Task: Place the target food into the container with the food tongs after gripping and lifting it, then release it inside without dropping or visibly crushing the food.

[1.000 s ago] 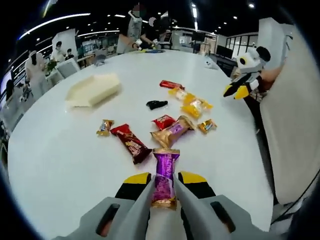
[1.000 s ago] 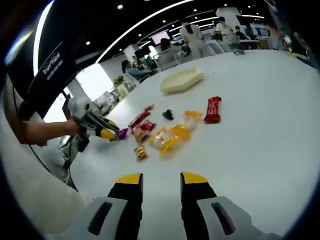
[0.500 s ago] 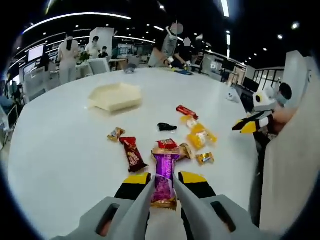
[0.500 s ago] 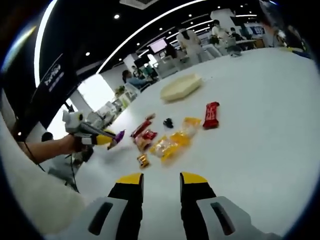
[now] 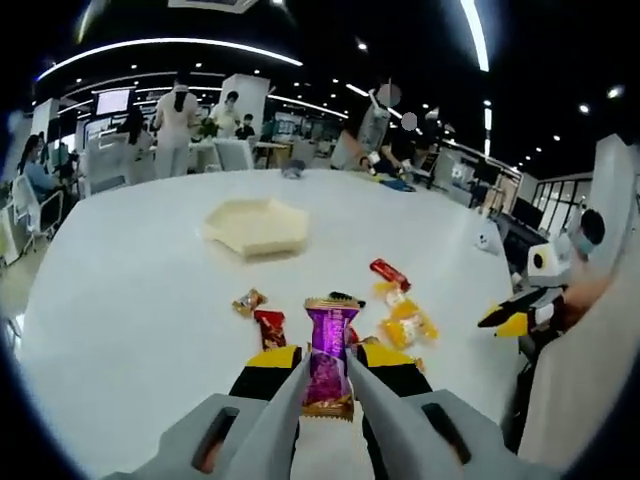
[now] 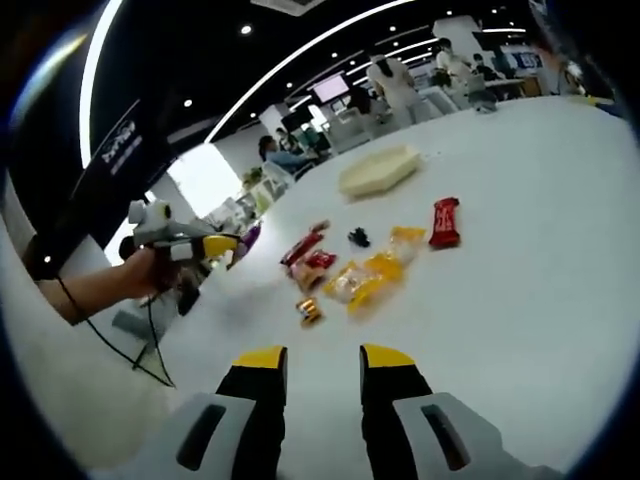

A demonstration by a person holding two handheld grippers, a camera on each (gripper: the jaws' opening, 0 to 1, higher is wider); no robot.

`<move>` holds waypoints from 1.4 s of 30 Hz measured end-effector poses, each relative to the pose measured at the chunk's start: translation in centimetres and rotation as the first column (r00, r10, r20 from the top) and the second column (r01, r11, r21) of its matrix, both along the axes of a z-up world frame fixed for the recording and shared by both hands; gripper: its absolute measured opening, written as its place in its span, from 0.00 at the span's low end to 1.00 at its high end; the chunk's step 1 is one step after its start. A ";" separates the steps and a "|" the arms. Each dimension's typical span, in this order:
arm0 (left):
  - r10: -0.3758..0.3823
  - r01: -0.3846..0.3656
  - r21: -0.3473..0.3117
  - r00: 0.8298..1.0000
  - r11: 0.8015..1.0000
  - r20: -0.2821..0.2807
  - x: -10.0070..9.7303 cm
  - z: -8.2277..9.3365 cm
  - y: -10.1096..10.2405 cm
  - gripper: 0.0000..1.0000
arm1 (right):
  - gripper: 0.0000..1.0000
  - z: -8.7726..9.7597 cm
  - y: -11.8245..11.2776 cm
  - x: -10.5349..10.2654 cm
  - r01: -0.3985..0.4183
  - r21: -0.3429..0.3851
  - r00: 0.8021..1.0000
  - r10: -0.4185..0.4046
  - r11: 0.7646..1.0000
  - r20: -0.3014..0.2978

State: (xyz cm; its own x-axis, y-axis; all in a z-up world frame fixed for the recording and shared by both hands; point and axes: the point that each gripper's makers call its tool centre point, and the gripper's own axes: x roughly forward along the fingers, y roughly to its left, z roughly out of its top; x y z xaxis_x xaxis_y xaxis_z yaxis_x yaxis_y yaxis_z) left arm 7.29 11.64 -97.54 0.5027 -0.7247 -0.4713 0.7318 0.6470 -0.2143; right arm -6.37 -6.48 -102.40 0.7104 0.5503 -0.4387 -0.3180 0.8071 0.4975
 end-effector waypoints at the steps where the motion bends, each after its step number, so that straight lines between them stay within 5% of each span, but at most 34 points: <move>1: 0.007 -0.007 -0.004 1.000 1.000 0.000 0.1 0.1 0.1 0.20 | 0.29 0.1 0.0 -0.2 0.005 0.000 1.000 -0.005 1.000 0.002; 6: 0.010 -0.009 -0.041 1.000 0.999 0.002 0.8 1.1 0.5 0.20 | 0.29 0.7 0.4 -0.9 0.019 0.026 1.000 -0.019 0.999 -0.007; 14: 0.016 -0.015 -0.041 1.000 0.999 0.011 1.8 2.0 0.3 0.20 | 0.30 2.9 1.5 -0.9 0.017 0.015 0.998 -0.018 1.000 0.066; 20: 0.050 -0.047 -0.047 0.996 0.998 0.070 3.5 4.1 -0.5 0.20 | 0.33 3.7 1.1 0.8 -0.050 -0.014 0.989 0.052 0.999 0.135; 25: 0.137 -0.129 -0.091 0.987 0.987 0.081 4.1 5.9 -1.0 0.20 | 0.35 3.7 -0.4 2.7 -0.089 0.001 0.988 0.088 0.996 0.124; 29: 0.146 -0.141 -0.065 0.986 0.988 0.083 3.8 5.8 -1.1 0.20 | 0.36 3.2 -0.5 3.5 -0.129 -0.021 0.982 0.131 0.991 0.136; 36: 0.210 -0.210 -0.009 0.975 0.978 0.066 3.2 5.9 0.1 0.20 | 0.49 6.0 -1.6 3.9 -0.156 -0.038 0.945 0.161 0.987 0.284; 39: 0.257 -0.258 -0.007 0.964 0.966 0.070 3.5 6.3 0.1 0.20 | 0.52 5.6 -1.4 3.2 -0.198 -0.136 0.918 0.232 0.971 0.321; 42: 0.318 -0.311 -0.087 0.945 0.946 0.079 4.3 7.7 -0.7 0.20 | 0.56 5.3 -0.8 2.4 -0.249 -0.268 0.879 0.334 0.931 0.342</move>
State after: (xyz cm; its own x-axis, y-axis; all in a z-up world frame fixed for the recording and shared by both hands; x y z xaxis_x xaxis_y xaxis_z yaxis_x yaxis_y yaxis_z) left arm 11.58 10.93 -89.87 0.7486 -0.5531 -0.3655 0.5121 0.8326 -0.2110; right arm -3.99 -7.28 -97.09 0.6660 0.6830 -0.2999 -0.6831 0.7199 0.1227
